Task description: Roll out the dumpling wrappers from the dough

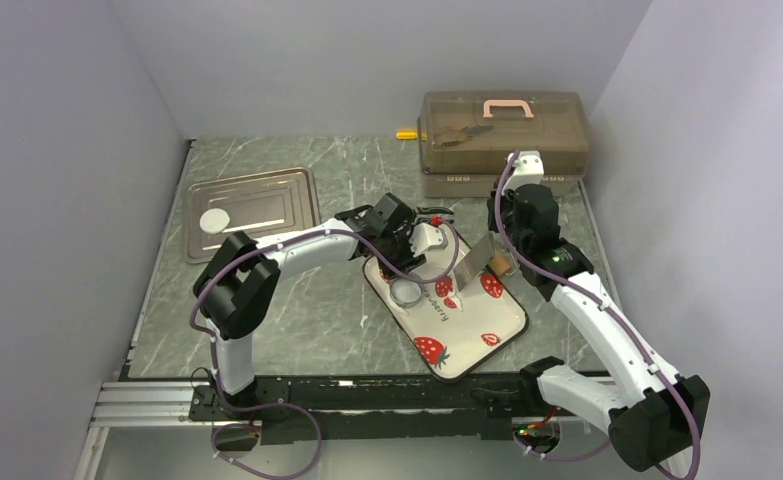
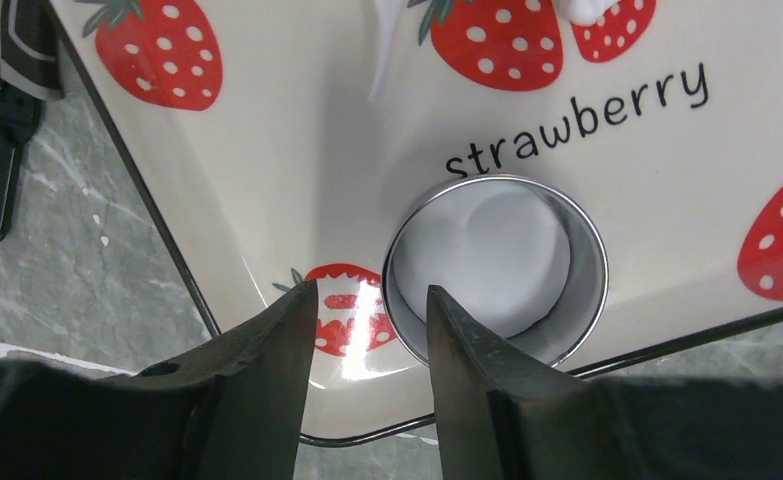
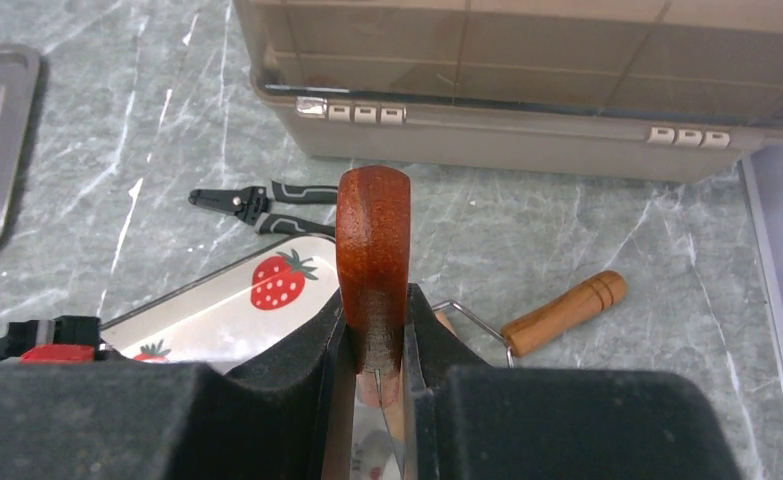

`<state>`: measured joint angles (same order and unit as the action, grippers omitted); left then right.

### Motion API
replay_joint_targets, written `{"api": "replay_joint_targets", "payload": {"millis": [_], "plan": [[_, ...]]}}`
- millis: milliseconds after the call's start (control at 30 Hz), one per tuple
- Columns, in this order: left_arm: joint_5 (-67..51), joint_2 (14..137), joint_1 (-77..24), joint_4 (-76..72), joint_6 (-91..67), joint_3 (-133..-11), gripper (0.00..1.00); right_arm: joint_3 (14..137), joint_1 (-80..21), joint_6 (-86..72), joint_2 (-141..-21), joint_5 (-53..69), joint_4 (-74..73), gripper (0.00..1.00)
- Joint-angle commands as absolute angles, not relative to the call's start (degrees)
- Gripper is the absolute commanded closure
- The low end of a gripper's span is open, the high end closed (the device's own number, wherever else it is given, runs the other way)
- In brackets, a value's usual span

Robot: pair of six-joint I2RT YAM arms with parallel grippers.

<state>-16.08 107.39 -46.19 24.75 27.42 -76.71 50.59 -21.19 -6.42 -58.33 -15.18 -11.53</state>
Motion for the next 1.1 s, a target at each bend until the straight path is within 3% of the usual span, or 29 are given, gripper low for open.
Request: {"api": "replay_joint_targets", "payload": {"millis": [0, 267, 367, 533, 900, 933, 1067], "plan": [[-14.61, 106.12, -46.08, 27.87, 21.36, -77.85, 0.51, 56.16, -20.92, -5.55, -56.02, -13.74, -11.22, 1.00], [-13.20, 110.06, -46.19, 28.71, 18.99, -78.07, 0.56, 56.60, -20.92, -5.90, -57.23, -14.92, -11.36, 1.00], [-14.58, 110.19, -46.23, 28.50, 19.97, -77.82, 0.78, 56.79, -20.64, -5.12, -57.64, -16.97, -12.12, 1.00], [-17.00, 110.21, -47.12, 27.41, 22.49, -78.58, 1.00, 57.42, -20.13, -5.78, -57.32, -15.93, -12.17, 1.00], [-20.73, 111.63, -51.12, 24.38, 38.13, -82.07, 1.00, 56.76, -19.46, -8.42, -54.69, -14.85, -12.30, 1.00], [-21.59, 112.00, -51.41, 24.45, 39.61, -82.16, 0.98, 56.78, -19.22, -8.59, -54.64, -14.67, -12.30, 1.00], [-23.11, 113.11, -51.99, 24.69, 39.50, -83.39, 0.68, 56.73, -17.95, -9.33, -54.69, -13.81, -13.01, 1.00]]}}
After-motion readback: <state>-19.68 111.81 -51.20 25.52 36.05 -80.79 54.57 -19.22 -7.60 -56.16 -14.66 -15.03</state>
